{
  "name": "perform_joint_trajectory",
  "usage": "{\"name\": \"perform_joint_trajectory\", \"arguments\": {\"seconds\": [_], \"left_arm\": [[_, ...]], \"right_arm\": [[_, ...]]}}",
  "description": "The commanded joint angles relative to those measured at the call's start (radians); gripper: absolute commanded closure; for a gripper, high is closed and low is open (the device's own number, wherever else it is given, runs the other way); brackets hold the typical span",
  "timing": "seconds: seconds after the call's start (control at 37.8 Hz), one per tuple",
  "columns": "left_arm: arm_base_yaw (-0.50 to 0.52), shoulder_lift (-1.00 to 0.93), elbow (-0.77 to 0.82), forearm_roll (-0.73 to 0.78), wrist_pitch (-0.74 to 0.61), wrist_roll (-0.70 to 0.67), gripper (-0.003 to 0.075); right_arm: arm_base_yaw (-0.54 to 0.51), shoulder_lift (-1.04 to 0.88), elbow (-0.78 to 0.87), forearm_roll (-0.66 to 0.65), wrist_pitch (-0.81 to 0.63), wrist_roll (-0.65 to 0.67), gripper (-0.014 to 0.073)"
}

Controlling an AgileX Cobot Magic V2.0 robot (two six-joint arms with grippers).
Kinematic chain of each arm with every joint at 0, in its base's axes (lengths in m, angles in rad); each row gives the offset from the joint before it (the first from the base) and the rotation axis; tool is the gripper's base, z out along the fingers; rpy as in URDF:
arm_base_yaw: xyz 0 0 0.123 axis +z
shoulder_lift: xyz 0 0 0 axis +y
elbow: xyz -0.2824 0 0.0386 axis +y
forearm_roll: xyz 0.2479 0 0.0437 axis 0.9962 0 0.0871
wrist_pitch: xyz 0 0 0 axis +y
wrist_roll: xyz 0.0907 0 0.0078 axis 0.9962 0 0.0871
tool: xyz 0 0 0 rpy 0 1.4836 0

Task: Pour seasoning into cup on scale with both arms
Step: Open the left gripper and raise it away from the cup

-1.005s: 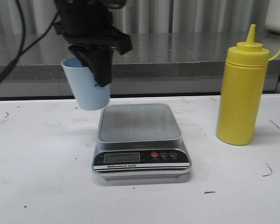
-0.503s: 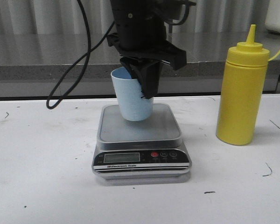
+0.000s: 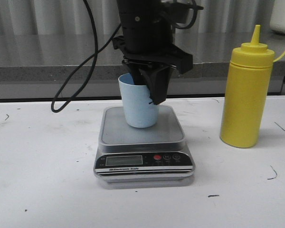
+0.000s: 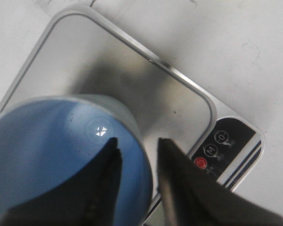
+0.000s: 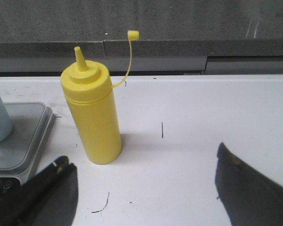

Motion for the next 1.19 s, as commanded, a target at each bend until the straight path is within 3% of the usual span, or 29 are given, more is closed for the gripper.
{"name": "perform_joint_trajectory", "arguments": {"seconds": [0.0,0.11,0.29,0.69,0.93,1.16], "left_arm": [[-0.007,-0.055,-0.057,0.000,0.032,-0.011,0.0267],[-0.007,-0.057,-0.099,0.000,0.056,-0.013,0.0197],[-0.009,-0.094,-0.118,0.000,0.056,-0.042,0.0258],[0.039,-0.261,0.009,0.000,0.056,-0.062,0.0743],[0.119,-0.421,0.235,0.000,0.006,-0.068,0.0740],[0.256,-0.669,0.547,0.000,-0.215,-0.109,0.0740]], "right_arm": [[0.002,0.013,-0.035,0.002,-0.071,0.002,-0.0019],[0.002,0.013,-0.035,0.002,-0.071,0.002,-0.0019],[0.002,0.013,-0.035,0.002,-0.071,0.002,-0.0019],[0.002,0.013,-0.035,0.002,-0.071,0.002,-0.0019],[0.002,0.013,-0.035,0.002,-0.071,0.002,-0.0019],[0.002,0.013,-0.035,0.002,-0.071,0.002,-0.0019]]}}
